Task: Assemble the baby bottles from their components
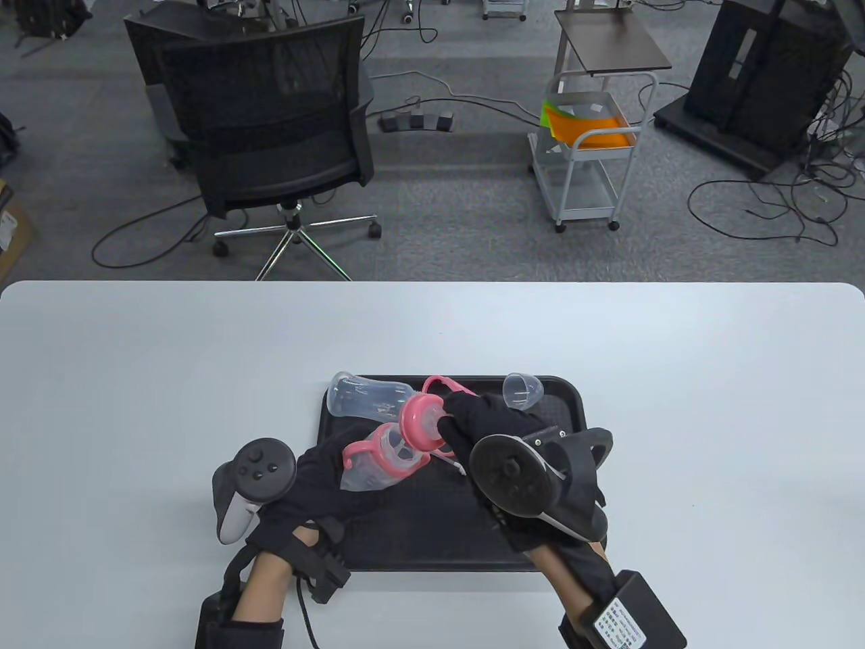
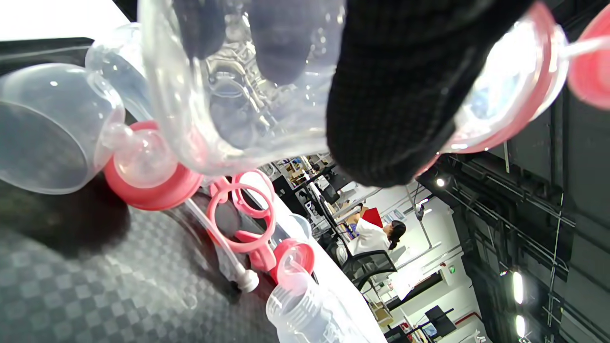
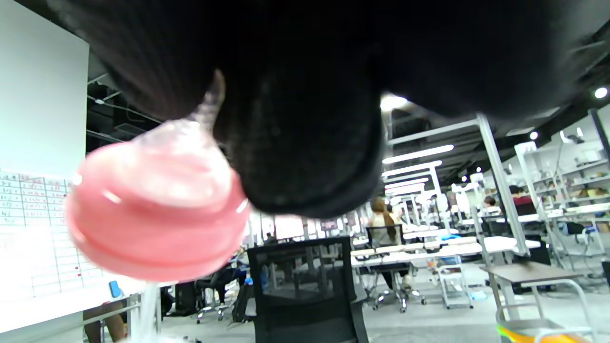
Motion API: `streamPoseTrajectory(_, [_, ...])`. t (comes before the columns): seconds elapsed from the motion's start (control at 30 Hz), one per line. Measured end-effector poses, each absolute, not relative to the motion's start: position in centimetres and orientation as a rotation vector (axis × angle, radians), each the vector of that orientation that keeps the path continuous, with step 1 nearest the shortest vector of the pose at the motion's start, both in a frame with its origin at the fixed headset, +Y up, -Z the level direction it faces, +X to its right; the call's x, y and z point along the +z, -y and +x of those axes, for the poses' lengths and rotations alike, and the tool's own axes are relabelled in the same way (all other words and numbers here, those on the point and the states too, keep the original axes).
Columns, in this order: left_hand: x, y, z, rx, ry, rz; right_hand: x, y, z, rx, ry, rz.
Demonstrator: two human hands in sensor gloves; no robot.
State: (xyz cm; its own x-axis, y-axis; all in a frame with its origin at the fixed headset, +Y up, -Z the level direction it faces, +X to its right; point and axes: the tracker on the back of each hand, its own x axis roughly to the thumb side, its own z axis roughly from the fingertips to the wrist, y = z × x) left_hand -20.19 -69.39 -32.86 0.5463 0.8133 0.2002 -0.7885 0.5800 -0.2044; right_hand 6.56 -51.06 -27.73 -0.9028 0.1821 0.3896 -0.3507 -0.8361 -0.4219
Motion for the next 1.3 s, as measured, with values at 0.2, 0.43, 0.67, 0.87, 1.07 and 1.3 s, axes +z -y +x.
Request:
streamPoseTrajectory(0.2, [-32.8,69.3,-19.9,0.943,0.306,-0.077,-28.8,53.8,7.0,2.692,0.612,0.492])
streamPoseTrajectory(0.43, [-32.7,69.3,-19.5,0.918,0.319,-0.075,-29.5,55.6,7.6,2.633,0.523,0.496])
streamPoseTrajectory(0.67, [-32.7,69.3,-19.3,0.894,0.337,-0.078,-29.8,56.7,7.1,2.636,0.481,0.516])
streamPoseTrajectory(0.87, [-32.8,69.6,-19.4,0.859,0.332,-0.104,-30.3,58.6,7.6,2.593,0.418,0.522])
streamPoseTrajectory(1.07, [-32.9,69.8,-18.9,0.806,0.332,-0.135,-31.0,61.6,8.5,2.446,0.32,0.52])
streamPoseTrajectory(1.3, [-32.5,69.4,-17.8,0.709,0.363,-0.139,-31.4,62.8,9.2,2.384,0.202,0.541])
